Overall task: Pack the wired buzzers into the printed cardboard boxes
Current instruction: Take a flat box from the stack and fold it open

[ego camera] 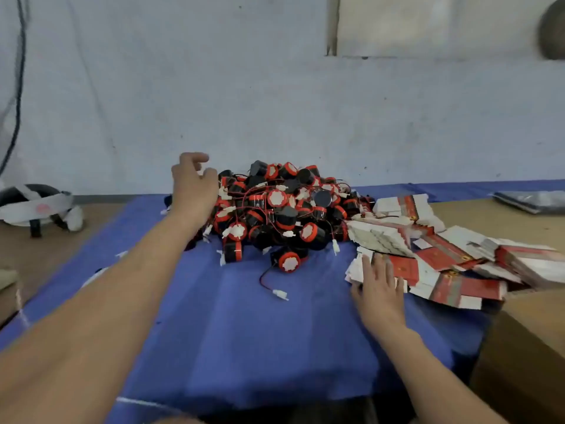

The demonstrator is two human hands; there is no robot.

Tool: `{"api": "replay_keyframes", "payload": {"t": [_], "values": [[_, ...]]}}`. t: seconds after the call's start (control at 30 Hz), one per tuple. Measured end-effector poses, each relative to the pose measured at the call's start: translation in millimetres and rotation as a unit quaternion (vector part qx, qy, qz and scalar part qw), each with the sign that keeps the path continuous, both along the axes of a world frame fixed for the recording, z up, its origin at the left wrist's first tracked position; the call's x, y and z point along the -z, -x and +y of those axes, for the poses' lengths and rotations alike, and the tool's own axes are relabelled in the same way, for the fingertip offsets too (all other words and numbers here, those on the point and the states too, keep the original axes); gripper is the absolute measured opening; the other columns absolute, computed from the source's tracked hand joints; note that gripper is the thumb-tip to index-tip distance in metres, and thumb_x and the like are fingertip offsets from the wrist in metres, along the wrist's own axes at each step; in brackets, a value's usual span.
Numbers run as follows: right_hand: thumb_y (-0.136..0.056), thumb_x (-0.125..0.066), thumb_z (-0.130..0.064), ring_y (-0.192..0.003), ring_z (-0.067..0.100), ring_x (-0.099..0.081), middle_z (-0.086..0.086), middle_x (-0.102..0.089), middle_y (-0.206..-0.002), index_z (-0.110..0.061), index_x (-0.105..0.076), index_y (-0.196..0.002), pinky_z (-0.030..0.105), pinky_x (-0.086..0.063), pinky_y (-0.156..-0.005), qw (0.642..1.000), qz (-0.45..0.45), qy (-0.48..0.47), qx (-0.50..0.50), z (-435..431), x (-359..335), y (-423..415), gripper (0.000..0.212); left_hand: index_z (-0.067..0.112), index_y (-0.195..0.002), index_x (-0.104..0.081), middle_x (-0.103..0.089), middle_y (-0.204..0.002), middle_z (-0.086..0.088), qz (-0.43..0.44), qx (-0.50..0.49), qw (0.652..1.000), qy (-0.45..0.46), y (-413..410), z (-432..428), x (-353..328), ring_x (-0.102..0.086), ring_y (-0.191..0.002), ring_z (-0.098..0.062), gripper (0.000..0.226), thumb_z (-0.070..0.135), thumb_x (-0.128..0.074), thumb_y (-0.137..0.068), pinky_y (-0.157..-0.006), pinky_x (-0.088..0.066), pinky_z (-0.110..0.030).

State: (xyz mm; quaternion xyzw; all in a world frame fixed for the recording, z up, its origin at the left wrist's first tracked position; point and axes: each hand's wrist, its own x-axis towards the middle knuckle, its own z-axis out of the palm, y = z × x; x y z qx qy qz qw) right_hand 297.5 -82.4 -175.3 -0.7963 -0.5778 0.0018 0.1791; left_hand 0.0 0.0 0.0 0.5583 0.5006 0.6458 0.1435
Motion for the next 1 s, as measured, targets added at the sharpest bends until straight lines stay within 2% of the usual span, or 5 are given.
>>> {"api": "replay_keyframes", "payload": {"t": [0.23, 0.4, 0.53, 0.73, 1.0], "values": [[-0.109, -0.029, -0.034, -0.138, 0.022, -0.041, -0.007, -0.05, -0.144, -0.032, -0.048, -0.139, 0.052, -0.008, -0.123, 0.999, -0.043, 0.011, 0.002, 10.9, 9.6, -8.4, 0.035, 0.028, -0.116, -0.051, -0.057, -0.125, 0.001, -0.141, 0.073, 0.987, -0.002, -59.4, -7.6, 54.7, -0.058, -0.105, -0.01, 0.023, 0.014, -0.043, -0.1, -0.087, -0.048, -0.029], [-0.11, -0.029, -0.031, -0.12, 0.027, -0.055, -0.003, -0.058, -0.125, -0.029, -0.055, -0.131, 0.044, -0.028, -0.115, 0.994, -0.094, -0.052, -0.016, 6.1, -10.2, 8.2, 0.034, 0.027, -0.116, -0.049, -0.052, -0.124, -0.002, -0.129, 0.082, 0.984, 0.088, -70.6, -24.5, 115.4, -0.053, -0.088, -0.006, 0.023, 0.009, -0.044, -0.102, -0.071, -0.042, -0.016], [-0.108, -0.039, -0.025, -0.093, 0.021, -0.06, -0.001, -0.066, -0.104, -0.018, -0.065, -0.11, 0.037, -0.045, -0.085, 0.929, 0.136, -0.341, -0.043, 5.6, -44.1, 29.7, 0.026, 0.029, -0.115, -0.048, -0.053, -0.121, 0.0, -0.11, 0.095, 0.984, 0.105, -62.6, -23.9, 128.8, -0.054, -0.086, -0.003, 0.021, 0.012, -0.044, -0.103, -0.068, -0.043, -0.018], [-0.11, -0.04, -0.025, -0.06, 0.001, -0.04, -0.013, -0.051, -0.072, -0.014, -0.06, -0.095, 0.01, -0.035, -0.054, 0.799, 0.444, -0.394, -0.098, 10.0, -69.2, 78.1, 0.027, 0.035, -0.14, -0.043, -0.049, -0.14, 0.013, -0.113, 0.197, 0.958, 0.173, -58.7, -25.0, 143.7, -0.049, -0.129, -0.008, 0.036, 0.046, -0.036, -0.106, -0.098, -0.036, -0.025], [-0.11, -0.033, -0.035, -0.085, 0.019, -0.056, -0.002, -0.062, -0.091, -0.014, -0.056, -0.109, 0.041, -0.045, -0.077, 0.723, 0.503, -0.458, 0.122, 6.1, -58.6, 69.1, 0.031, 0.028, -0.121, -0.047, -0.056, -0.112, 0.008, -0.115, 0.096, 0.969, 0.198, -22.8, -25.2, 145.9, -0.056, -0.103, -0.009, 0.026, 0.044, -0.033, -0.107, -0.083, -0.044, -0.03]]}}
